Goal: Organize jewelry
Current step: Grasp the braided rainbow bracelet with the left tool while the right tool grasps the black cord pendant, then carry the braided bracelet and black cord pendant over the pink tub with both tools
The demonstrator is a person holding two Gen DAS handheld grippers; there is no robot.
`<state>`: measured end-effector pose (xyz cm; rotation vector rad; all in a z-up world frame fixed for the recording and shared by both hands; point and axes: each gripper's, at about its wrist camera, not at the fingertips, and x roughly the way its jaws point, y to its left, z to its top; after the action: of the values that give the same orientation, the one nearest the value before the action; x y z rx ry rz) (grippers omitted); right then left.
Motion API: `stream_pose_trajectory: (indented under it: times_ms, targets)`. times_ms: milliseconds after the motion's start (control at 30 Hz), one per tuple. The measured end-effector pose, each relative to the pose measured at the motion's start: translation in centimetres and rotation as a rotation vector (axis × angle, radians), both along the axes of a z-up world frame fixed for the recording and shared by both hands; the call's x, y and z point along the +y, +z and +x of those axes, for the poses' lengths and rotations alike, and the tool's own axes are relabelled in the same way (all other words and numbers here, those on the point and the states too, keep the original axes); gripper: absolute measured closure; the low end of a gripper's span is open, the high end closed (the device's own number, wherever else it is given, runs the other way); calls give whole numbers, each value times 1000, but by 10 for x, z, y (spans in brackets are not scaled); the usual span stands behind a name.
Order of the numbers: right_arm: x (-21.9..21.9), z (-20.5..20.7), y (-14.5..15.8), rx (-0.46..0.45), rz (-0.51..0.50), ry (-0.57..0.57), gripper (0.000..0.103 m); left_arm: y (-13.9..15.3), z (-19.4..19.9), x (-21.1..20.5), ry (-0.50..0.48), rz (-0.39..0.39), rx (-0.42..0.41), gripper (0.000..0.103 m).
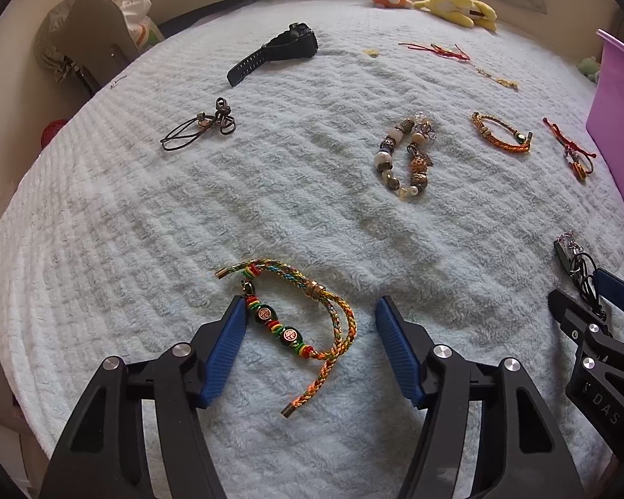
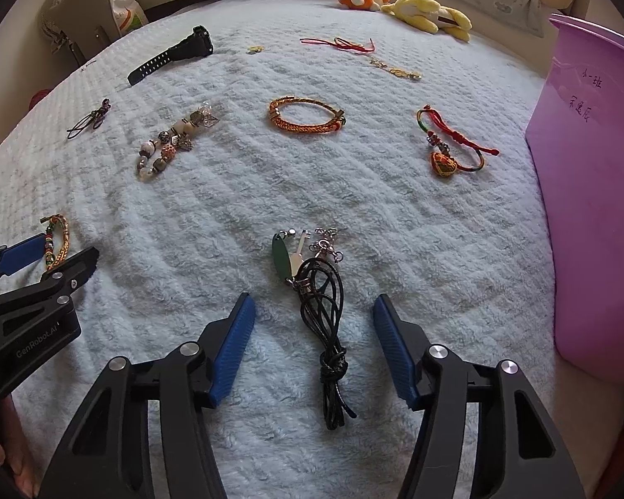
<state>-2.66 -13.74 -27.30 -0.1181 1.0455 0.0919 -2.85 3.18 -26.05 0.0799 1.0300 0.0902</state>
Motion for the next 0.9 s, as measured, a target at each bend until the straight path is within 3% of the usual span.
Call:
stream_pose_trajectory:
  times_ms: [133, 233, 267, 667, 900]
  targets:
    - [6, 0, 1, 4, 2, 20, 64, 1, -4, -9, -32, 4, 6, 68]
    - [10, 0, 4, 12, 1, 34, 85, 3, -6, -11, -40, -10, 13, 86]
    - [10, 0, 5, 18, 10, 41, 97, 4, -6, -11, -47, -19, 19, 93]
    - [4, -8, 36, 26, 71, -31, 99, 31, -15, -5, -115, -89, 55, 95]
    - [8, -24, 81, 48, 127, -89, 99, 74, -13, -2, -175, -107, 86, 95]
